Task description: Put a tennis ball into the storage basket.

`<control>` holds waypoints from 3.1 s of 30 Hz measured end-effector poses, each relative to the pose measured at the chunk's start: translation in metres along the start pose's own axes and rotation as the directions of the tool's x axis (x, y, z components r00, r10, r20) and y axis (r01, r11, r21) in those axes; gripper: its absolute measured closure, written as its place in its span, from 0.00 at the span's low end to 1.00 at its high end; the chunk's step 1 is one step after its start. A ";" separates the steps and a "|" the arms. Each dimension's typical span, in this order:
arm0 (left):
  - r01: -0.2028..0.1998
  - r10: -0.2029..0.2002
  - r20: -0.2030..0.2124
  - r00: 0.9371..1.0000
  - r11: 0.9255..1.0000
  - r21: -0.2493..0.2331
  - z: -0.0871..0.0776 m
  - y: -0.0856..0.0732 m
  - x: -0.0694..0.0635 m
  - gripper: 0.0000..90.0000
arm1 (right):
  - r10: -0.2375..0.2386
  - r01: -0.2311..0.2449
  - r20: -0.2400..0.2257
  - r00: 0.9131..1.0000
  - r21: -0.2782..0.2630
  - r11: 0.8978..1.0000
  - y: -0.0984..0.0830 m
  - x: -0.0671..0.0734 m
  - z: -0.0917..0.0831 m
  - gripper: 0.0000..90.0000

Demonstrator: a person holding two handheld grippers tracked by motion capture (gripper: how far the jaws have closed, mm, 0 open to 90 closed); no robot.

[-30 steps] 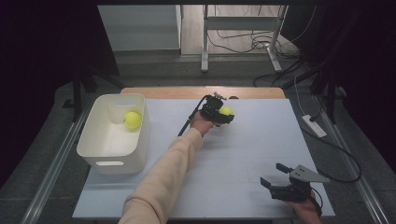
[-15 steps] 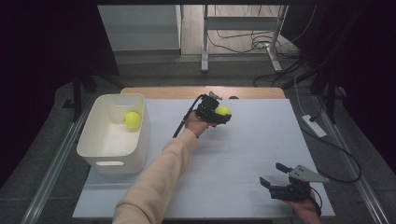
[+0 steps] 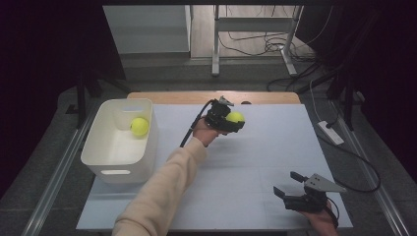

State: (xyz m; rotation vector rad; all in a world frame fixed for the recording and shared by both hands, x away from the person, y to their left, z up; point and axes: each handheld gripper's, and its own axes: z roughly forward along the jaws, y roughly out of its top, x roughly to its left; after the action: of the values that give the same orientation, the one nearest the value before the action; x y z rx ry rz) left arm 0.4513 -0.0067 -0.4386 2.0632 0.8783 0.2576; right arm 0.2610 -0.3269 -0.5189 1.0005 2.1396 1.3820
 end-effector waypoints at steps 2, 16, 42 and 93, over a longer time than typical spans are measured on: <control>-0.003 0.003 0.002 1.000 1.000 -0.008 -0.004 -0.001 -0.001 0.31 | 0.000 0.000 0.000 1.000 0.000 1.000 0.000 0.000 0.000 0.12; -0.021 0.022 0.013 1.000 0.999 -0.046 -0.028 -0.002 -0.008 0.31 | 0.001 -0.001 0.003 1.000 0.000 1.000 0.000 0.001 0.000 0.12; -0.012 0.014 0.016 1.000 0.992 -0.122 -0.070 -0.008 -0.009 0.30 | 0.013 -0.013 -0.009 1.000 -0.012 1.000 0.000 -0.003 -0.001 0.12; -0.032 0.043 0.034 0.998 0.959 -0.283 -0.150 -0.030 -0.016 0.30 | 0.034 -0.032 0.065 0.997 -0.029 0.999 -0.005 0.002 -0.014 0.13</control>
State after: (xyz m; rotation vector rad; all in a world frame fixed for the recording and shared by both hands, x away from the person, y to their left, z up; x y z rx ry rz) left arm 0.3544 0.0891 -0.3677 1.8141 0.7325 0.3410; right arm 0.2479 -0.3354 -0.5174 1.0601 2.0594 1.3720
